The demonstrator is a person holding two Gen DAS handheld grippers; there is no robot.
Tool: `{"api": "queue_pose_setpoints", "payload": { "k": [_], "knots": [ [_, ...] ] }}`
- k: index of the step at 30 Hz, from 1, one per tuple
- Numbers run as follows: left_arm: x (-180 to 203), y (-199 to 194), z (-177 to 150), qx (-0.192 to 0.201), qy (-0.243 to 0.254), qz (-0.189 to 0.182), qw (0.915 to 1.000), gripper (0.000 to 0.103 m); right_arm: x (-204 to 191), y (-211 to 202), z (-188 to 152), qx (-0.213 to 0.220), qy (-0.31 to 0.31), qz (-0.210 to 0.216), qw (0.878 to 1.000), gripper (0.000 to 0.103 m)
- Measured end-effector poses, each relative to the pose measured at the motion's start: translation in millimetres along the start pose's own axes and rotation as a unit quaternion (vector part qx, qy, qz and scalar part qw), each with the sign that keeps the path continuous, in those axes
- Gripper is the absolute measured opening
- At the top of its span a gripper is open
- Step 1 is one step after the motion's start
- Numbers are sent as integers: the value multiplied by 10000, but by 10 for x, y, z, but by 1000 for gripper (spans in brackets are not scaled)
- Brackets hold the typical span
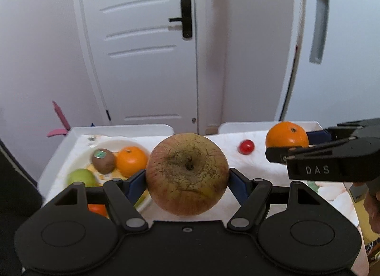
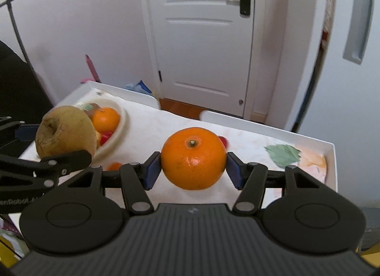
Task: Organize fruits
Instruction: 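Lower the apple into the bowl with the left tool and open it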
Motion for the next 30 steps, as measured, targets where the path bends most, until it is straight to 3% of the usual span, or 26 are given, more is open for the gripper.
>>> {"api": "queue_pose_setpoints", "payload": {
  "k": [6,12,21,30],
  "knots": [
    [-411,-185,116,115,71,77,9999,77,-462,-119,186,151,8,127,9998,73],
    [-812,-129,141,12,151,56,9999,77,-863,-57,292,169,63,171,9997,73],
    [-1244,271,94,-186,379,-218,9989,77,-1240,246,318,40,242,-15,9997,73],
    [-1461,803,-73,-526,630,-612,9947,77,-1361,620,273,-153,493,-331,9981,73]
  ]
}}
Point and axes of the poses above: each gripper's, at about its wrist camera, not at the fingertips, and y roughly the way its jaws point, x to its right, z to its top, the point moved 5 cm from there along y, roughly the way its jaws point, and after that the axes turned 10 degrees about x, right-handed, at the moved point
